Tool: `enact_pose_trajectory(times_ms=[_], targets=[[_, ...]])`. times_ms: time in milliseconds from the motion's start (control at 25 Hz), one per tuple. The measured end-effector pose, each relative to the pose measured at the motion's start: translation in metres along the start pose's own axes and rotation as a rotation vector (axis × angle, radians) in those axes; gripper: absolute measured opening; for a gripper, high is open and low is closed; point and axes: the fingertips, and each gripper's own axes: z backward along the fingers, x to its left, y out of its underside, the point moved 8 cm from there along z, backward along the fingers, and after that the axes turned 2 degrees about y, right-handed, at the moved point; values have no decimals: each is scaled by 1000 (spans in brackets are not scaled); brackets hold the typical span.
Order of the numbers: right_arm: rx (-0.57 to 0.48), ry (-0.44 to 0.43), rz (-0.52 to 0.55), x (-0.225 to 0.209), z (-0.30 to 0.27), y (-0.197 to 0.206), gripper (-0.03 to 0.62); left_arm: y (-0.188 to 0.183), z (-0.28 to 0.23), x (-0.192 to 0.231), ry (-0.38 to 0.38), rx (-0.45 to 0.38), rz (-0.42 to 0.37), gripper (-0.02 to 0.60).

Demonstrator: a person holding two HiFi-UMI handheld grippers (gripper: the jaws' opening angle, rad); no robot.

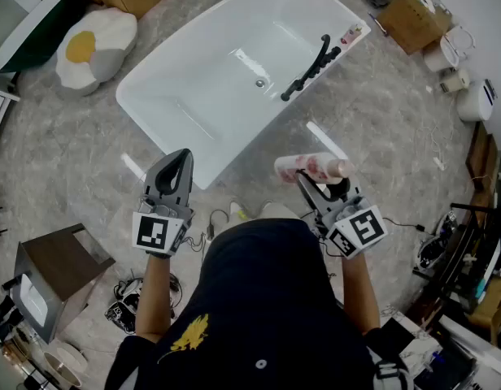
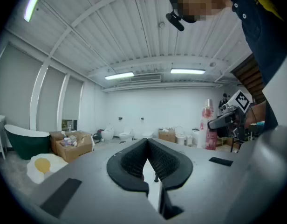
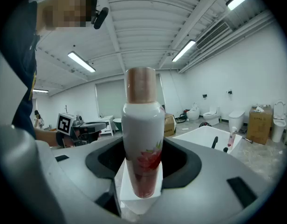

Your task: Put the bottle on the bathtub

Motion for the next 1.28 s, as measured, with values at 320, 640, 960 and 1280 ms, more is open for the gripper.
enact_pose_trajectory(times_ms=[320,640,960,1280], targets=[[-42,21,-52,-16,27,5,224,-6,-19,-41,12,-1,-30,18],[-13,29,-36,-18,30,10,224,-5,-20,-54,-43,-16,-45,18],[14,80,-46,-16,16,22,224,10,-13,-44,-47,11,-23,18],[65,128,-73,-47,0,38,224,21,-38,-45,-46,41,-11,18]])
